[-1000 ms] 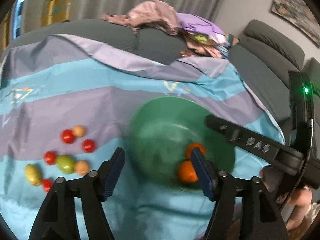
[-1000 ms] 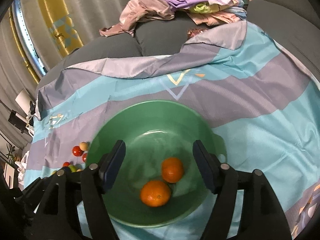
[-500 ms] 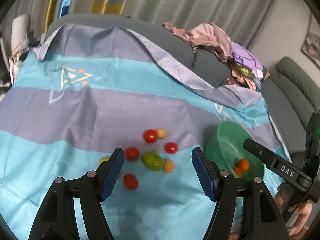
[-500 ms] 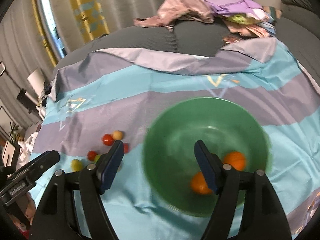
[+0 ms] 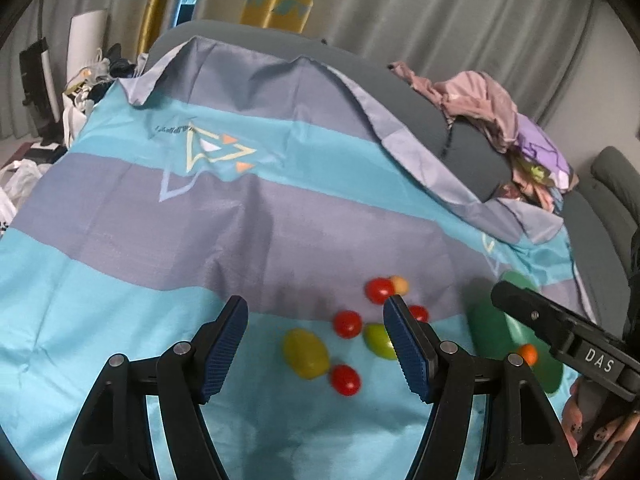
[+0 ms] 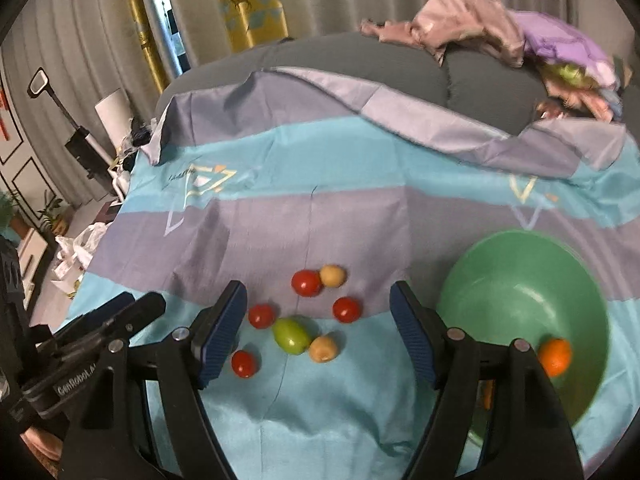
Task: Organize fruits
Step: 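Move both grippers back toward the remaining fruit on the sheet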
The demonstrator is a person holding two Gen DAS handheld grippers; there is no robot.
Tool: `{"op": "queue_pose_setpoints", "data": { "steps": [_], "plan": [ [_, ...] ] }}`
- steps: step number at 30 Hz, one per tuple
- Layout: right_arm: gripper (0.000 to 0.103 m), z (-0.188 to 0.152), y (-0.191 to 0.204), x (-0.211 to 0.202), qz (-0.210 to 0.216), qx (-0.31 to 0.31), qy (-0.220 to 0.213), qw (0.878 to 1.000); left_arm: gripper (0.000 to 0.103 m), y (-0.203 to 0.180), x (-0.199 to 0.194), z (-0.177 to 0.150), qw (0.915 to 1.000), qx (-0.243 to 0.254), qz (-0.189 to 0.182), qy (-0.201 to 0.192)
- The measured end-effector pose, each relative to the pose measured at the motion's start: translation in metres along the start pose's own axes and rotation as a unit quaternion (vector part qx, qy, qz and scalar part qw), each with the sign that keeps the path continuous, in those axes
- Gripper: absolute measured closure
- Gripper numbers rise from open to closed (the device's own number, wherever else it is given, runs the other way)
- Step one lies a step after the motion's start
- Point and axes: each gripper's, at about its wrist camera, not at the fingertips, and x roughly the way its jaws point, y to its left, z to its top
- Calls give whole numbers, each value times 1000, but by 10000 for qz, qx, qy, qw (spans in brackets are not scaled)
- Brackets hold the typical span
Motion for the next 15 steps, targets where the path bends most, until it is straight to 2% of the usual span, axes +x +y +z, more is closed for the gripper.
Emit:
{"op": "queue_pose_setpoints", "data": {
  "steps": [4, 7, 11, 15],
  "plan": [
    [31, -4, -6, 12, 59, -1, 159, 9999, 33, 11, 9, -2, 9996, -205, 16, 171],
    [40, -6, -7, 21, 336, 104, 302, 9989, 34, 17, 15, -4, 9987, -320, -189, 360],
    [56, -9, -1, 34, 466, 72, 482, 9977, 34, 12, 22, -11, 9981, -194, -97, 577],
    [60, -13, 13, 54, 615, -185, 718, 9953, 42, -1, 34, -21, 9965, 146, 7, 822]
  ]
}}
